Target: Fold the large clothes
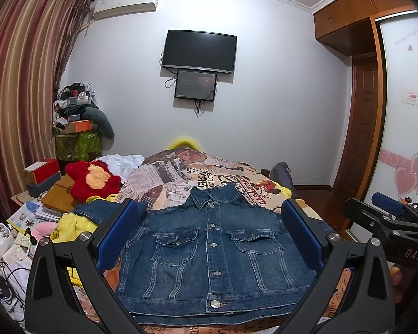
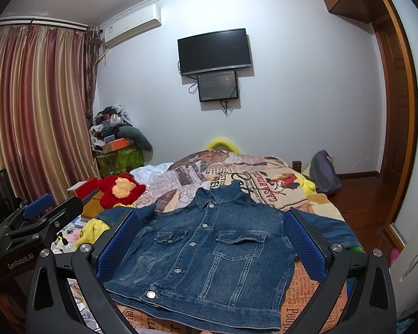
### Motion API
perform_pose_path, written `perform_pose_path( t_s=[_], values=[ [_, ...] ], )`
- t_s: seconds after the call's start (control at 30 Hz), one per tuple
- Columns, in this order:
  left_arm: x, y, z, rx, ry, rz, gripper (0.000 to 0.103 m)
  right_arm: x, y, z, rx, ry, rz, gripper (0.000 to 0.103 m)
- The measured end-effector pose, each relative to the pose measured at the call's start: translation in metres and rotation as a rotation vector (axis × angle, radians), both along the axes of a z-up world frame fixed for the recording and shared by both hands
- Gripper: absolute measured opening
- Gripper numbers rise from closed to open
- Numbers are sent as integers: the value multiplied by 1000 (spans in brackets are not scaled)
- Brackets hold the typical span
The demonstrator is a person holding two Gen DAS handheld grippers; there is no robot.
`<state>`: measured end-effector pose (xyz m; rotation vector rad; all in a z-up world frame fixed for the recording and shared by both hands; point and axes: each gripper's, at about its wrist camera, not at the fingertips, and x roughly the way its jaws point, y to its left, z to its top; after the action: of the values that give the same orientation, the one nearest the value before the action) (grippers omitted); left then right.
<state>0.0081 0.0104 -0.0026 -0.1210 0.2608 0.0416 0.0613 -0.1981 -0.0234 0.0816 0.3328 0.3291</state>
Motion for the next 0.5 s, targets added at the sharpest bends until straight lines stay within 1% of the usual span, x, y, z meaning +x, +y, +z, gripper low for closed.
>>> perform_pose_path(
  t_s=[0.5],
  values=[
    [-1, 1, -1, 0, -3, -1, 103, -1, 0, -1, -1, -2, 0, 103]
  ],
)
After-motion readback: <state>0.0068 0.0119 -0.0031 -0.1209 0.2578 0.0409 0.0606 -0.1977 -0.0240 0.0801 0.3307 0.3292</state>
